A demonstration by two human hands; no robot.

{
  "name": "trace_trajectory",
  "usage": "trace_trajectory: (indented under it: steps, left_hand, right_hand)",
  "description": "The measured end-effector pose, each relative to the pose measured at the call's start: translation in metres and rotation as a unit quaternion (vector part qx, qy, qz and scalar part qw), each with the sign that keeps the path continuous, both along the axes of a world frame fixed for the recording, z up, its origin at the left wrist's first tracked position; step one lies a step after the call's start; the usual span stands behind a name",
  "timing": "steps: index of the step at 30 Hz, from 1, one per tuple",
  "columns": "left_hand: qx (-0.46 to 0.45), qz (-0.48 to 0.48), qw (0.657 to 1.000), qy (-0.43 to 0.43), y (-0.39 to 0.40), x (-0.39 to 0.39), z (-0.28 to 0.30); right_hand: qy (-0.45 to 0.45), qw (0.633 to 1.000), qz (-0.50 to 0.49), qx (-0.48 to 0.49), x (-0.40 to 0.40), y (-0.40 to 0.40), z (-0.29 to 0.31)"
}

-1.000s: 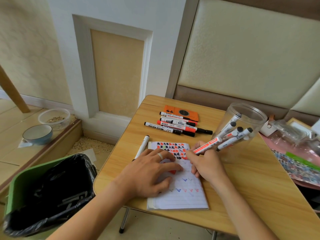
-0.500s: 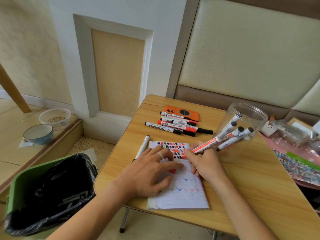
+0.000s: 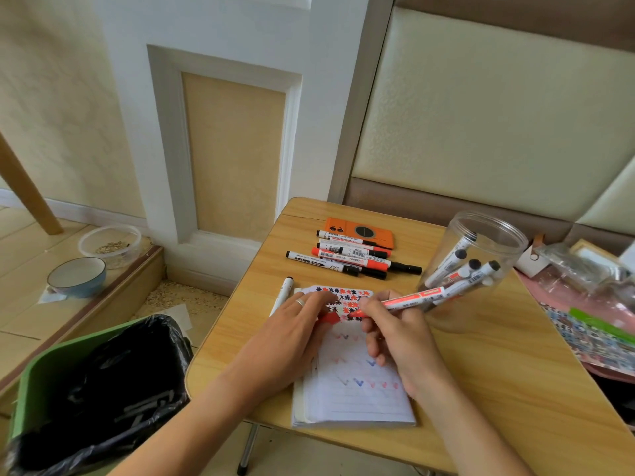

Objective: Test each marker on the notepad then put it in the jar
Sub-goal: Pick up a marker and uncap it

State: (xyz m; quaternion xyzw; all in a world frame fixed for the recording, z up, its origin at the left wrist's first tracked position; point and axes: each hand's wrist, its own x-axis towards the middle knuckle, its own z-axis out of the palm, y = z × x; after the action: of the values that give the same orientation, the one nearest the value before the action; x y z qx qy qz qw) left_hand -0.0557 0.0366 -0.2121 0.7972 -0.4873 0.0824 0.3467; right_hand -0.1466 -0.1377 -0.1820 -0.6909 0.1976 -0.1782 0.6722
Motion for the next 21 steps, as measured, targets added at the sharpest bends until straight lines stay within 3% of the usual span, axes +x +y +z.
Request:
trace_trajectory:
  steps: [14, 17, 21]
  left_hand:
    - [-0.021, -0.021, 0.999, -0.027, 0.001, -0.004, 0.005]
    - [-0.022, -0.007, 0.999, -0.046, 0.001, -0.004, 0.005]
    - [-0.023, 0.008, 0.998, -0.064, 0.001, -0.004, 0.006]
  right_hand:
    - [0.021, 0.994, 0.064, -0.088, 0.001, 0.015, -0.003]
    - [0.018, 0.997, 0.055, -0.04, -0.001, 0.013, 0.003]
    - [0.001, 0.991, -0.034, 0.126, -0.001, 0.005, 0.005]
